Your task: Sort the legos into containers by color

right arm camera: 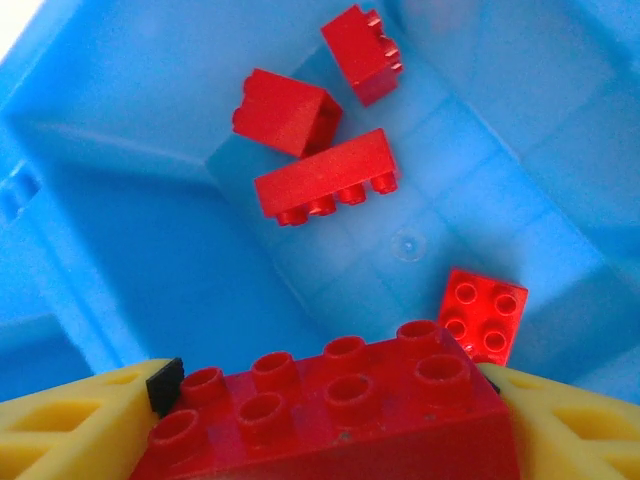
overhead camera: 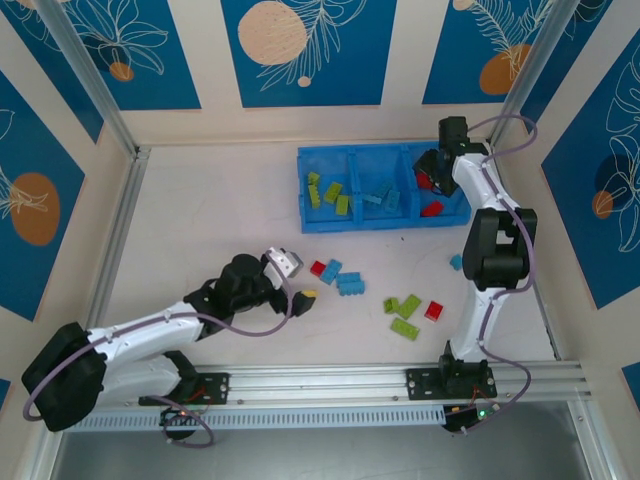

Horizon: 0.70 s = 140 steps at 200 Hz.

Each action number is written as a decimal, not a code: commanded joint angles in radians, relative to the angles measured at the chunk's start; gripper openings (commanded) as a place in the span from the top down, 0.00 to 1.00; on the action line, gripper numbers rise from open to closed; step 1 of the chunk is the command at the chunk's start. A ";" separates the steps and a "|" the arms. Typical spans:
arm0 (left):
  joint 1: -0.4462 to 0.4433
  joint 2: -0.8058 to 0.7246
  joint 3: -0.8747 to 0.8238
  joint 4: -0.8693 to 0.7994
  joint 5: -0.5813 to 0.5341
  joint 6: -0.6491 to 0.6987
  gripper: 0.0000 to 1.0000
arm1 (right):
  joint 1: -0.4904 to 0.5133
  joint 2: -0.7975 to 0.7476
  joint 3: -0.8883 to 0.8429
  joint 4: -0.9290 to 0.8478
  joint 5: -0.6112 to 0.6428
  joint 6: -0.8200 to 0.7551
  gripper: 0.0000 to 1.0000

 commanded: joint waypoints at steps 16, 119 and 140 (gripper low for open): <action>-0.009 -0.059 -0.020 0.003 -0.071 0.032 0.00 | -0.012 -0.055 0.051 -0.151 -0.044 0.101 0.11; -0.010 -0.116 -0.028 -0.019 -0.096 0.026 0.00 | -0.179 -0.861 -0.867 0.012 0.026 0.201 0.04; -0.009 -0.088 -0.018 -0.017 -0.069 0.016 0.00 | -0.236 -0.868 -0.975 0.064 -0.075 0.180 0.04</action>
